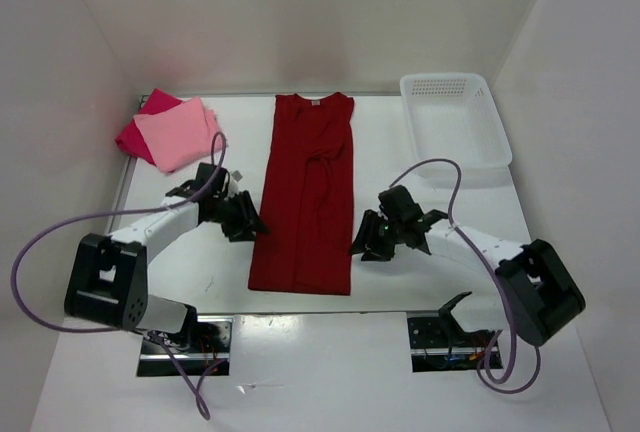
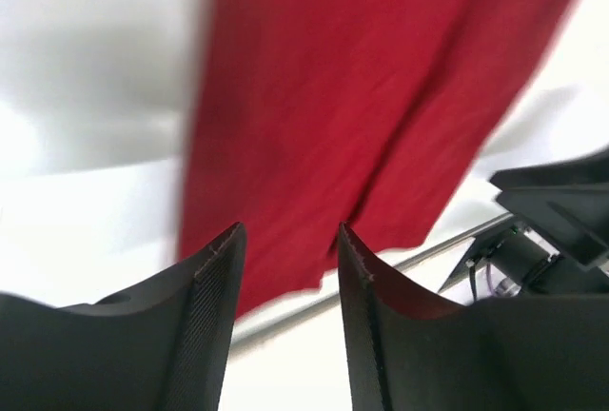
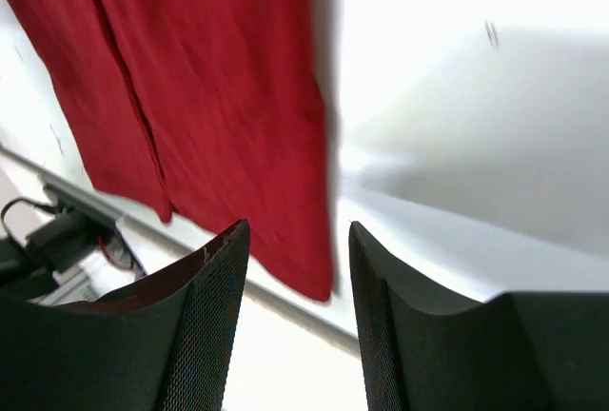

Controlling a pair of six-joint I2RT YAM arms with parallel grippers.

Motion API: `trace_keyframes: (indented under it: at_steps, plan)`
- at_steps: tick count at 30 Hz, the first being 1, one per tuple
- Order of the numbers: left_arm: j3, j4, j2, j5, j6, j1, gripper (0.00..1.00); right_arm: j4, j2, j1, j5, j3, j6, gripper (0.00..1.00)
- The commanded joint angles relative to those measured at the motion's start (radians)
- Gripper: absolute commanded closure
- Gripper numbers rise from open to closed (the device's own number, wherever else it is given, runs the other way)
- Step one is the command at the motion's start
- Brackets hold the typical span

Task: Fold and stack the t-shirts
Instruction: Grab the bottom of the folded rectangular tshirt with both arms

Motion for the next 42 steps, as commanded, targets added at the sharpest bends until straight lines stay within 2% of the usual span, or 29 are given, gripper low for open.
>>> trace_keyframes:
  at_steps: [1, 3, 5, 10, 13, 17, 26, 27, 34, 38, 42]
  plan:
    - [-0.102, -0.08, -0.158, -0.093, -0.117, 0.016, 0.49, -0.006, -0.078, 0.005, -0.049, -0.087, 0.089, 0.48]
    - [-0.146, -0.113, -0.26, -0.138, -0.16, 0.045, 0.49, 0.003, -0.133, 0.027, -0.049, -0.13, 0.115, 0.48]
    - [-0.156, -0.149, -0.316, -0.166, -0.171, 0.067, 0.43, 0.014, -0.172, 0.053, -0.049, -0.153, 0.153, 0.48]
    - [-0.241, -0.187, -0.261, -0.049, -0.171, 0.015, 0.4, 0.014, -0.163, 0.087, -0.067, -0.173, 0.164, 0.48]
    - [-0.228, -0.242, -0.241, -0.109, -0.217, -0.033, 0.4, 0.025, -0.14, 0.119, -0.077, -0.173, 0.164, 0.48]
    - [-0.217, -0.258, -0.19, -0.187, -0.283, -0.019, 0.5, 0.058, -0.129, 0.163, -0.077, -0.173, 0.185, 0.48]
    - [-0.246, -0.201, -0.101, -0.178, -0.273, -0.072, 0.53, 0.091, -0.098, 0.176, -0.075, -0.193, 0.195, 0.5]
    - [-0.246, -0.184, -0.092, -0.178, -0.273, -0.073, 0.56, 0.091, -0.089, 0.176, -0.075, -0.193, 0.183, 0.5]
    - [-0.268, -0.15, -0.11, -0.135, -0.273, -0.082, 0.8, 0.109, -0.049, 0.176, -0.084, -0.183, 0.173, 0.66]
    - [-0.277, -0.15, -0.129, -0.112, -0.273, -0.082, 1.0, 0.135, -0.029, 0.176, -0.07, -0.171, 0.173, 0.86]
    - [-0.289, -0.138, -0.141, -0.091, -0.262, -0.082, 1.0, 0.137, -0.008, 0.176, -0.06, -0.133, 0.173, 0.97]
